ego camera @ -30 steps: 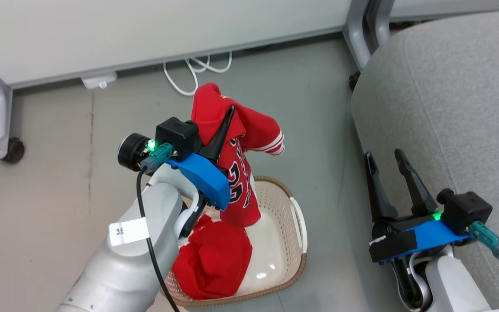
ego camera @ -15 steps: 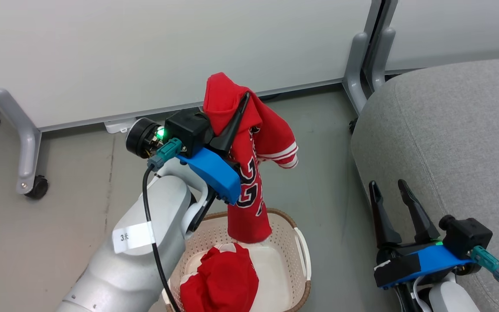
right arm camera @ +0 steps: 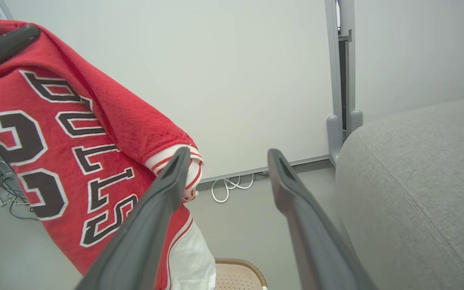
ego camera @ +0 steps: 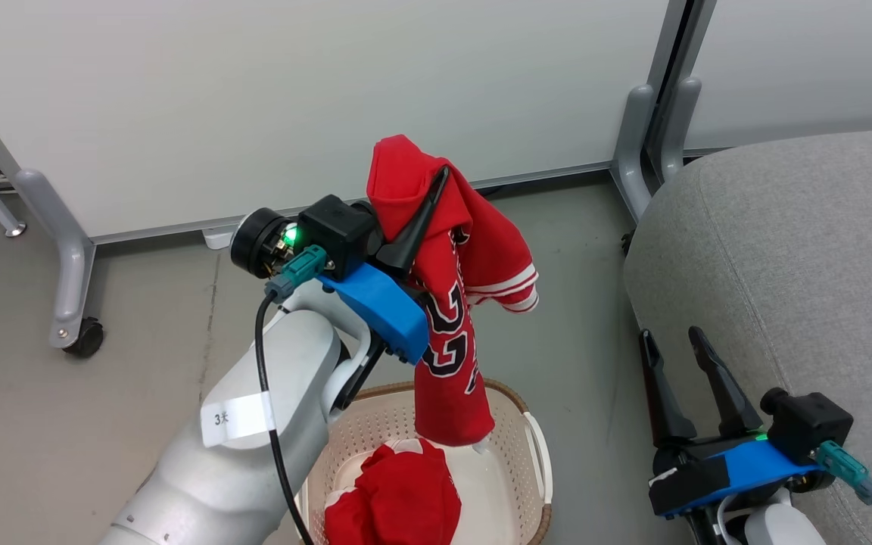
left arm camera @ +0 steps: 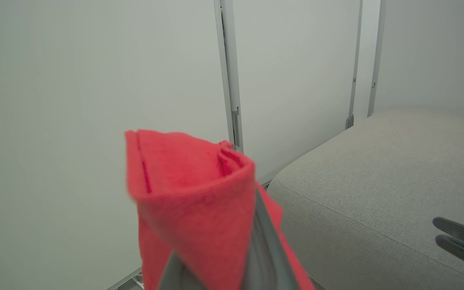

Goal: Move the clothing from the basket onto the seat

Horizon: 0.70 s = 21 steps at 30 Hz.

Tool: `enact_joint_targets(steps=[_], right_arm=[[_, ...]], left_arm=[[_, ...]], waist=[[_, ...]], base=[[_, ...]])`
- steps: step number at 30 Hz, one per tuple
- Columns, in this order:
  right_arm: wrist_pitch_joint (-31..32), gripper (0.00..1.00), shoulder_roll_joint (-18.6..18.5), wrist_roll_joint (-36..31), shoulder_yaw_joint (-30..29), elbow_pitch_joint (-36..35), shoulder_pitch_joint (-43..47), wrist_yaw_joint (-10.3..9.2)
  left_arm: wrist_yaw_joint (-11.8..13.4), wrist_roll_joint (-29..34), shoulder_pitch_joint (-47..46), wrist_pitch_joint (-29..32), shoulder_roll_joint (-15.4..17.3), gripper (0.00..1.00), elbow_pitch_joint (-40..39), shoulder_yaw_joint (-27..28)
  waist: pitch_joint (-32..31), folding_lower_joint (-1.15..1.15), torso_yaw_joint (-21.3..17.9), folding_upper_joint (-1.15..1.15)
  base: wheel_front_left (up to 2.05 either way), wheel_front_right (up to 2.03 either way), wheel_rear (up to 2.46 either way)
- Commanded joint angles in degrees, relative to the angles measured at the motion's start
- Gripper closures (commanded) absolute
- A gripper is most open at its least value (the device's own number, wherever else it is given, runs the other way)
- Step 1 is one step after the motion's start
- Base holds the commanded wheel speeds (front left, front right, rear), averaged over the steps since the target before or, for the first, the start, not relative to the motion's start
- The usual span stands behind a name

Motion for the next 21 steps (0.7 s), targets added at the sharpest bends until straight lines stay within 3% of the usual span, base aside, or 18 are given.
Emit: enact_joint_targets(steps=[1, 21], right_arm=[[0.0, 0.0, -0.2, -0.6, 0.5, -0.2, 0.2, 0.03], [0.0, 0.0, -0.2, -2.6, 17.3, 0.1, -11.0, 0.03]], left_arm=[[-0.1, -0.3, -0.2, -0.3, 0.1, 1.0, -0.3, -0.1], [-0.1, -0.8, -3.0, -0.3, -1.3, 1.0, 0.1, -2.0]], waist=[[0.0, 0.01, 0.1, 0.0], [2.3, 0.01, 1.1, 0.0]], base=[[0.0, 0.0, 0.0], [0.0, 0.0, 0.0]])
